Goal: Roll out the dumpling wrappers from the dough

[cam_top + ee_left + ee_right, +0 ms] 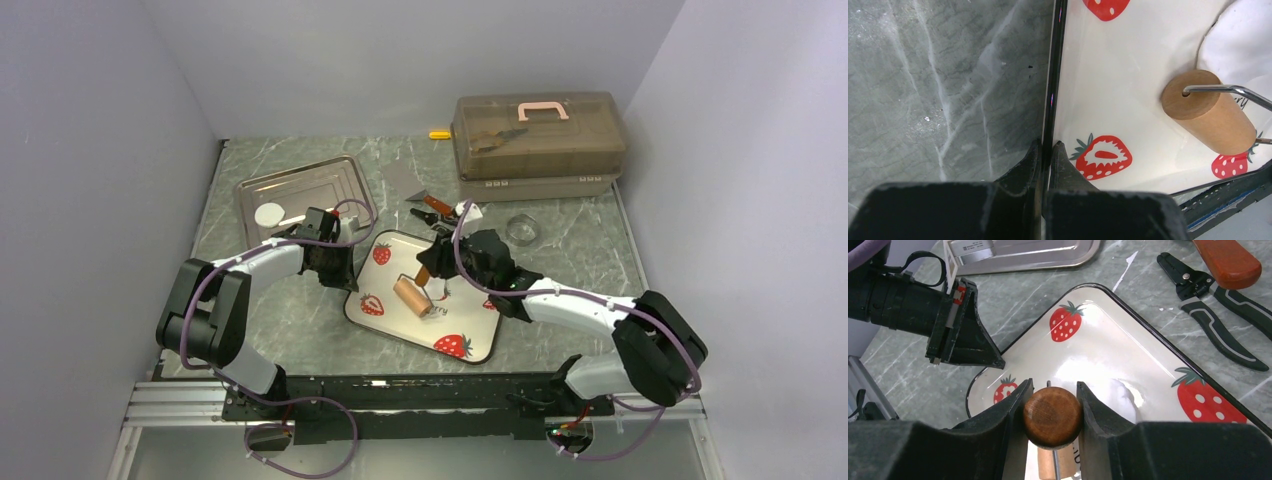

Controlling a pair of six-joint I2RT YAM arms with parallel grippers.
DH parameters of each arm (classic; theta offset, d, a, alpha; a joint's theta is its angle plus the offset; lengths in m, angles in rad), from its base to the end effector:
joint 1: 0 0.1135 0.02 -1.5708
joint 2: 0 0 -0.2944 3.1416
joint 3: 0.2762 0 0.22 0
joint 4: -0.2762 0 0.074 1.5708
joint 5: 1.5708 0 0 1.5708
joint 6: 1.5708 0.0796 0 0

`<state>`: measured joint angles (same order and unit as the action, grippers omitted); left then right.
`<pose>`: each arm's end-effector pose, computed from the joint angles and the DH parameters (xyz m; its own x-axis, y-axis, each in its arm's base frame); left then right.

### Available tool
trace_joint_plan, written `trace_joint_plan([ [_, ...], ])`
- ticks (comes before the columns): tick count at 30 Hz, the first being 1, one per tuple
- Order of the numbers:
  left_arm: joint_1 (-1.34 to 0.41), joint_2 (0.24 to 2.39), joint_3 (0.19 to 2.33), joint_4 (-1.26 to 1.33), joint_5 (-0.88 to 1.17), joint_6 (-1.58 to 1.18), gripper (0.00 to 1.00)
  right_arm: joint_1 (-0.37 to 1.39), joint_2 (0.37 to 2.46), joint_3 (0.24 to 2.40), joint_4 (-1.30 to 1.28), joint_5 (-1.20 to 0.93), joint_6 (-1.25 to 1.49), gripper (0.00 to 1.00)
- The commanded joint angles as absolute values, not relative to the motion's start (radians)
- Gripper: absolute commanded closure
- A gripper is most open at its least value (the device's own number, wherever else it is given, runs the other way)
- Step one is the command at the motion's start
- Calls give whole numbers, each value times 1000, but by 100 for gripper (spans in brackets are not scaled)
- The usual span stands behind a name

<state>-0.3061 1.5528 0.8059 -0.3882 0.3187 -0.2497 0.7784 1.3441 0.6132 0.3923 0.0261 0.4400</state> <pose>0.2537 -0.1063 0.1725 -0.9395 0.0508 -0.3388 0.1859 0.9063 -0.3795 0.2125 0.2066 0.2527 -0.5055 0.0995 -0.8571 -0.5184 0.7590 0.3939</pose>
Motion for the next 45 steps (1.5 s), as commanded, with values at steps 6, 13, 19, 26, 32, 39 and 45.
trace_joint_plan([
  [6, -288, 1539, 801, -385, 241, -228, 100, 755, 1366, 898, 77, -303, 329, 100],
  [13, -288, 1531, 801, -385, 239, -227, 100, 618, 1394, 986, 275, -447, 492, 100],
  [19, -285, 1533, 799, -383, 244, -226, 100, 602, 1401, 967, 167, -94, 345, 100],
  [26, -284, 1545, 801, -383, 252, -228, 100, 604, 1457, 819, 185, -5, 280, 100],
  [32, -281, 1550, 802, -382, 258, -228, 100, 603, 1400, 653, 187, 198, 271, 100],
  [39, -279, 1550, 803, -385, 256, -227, 100, 602, 1314, 598, 75, 325, 253, 100],
  [45, -279, 1548, 802, -386, 255, -228, 100, 603, 1253, 682, 3, 291, 227, 100],
])
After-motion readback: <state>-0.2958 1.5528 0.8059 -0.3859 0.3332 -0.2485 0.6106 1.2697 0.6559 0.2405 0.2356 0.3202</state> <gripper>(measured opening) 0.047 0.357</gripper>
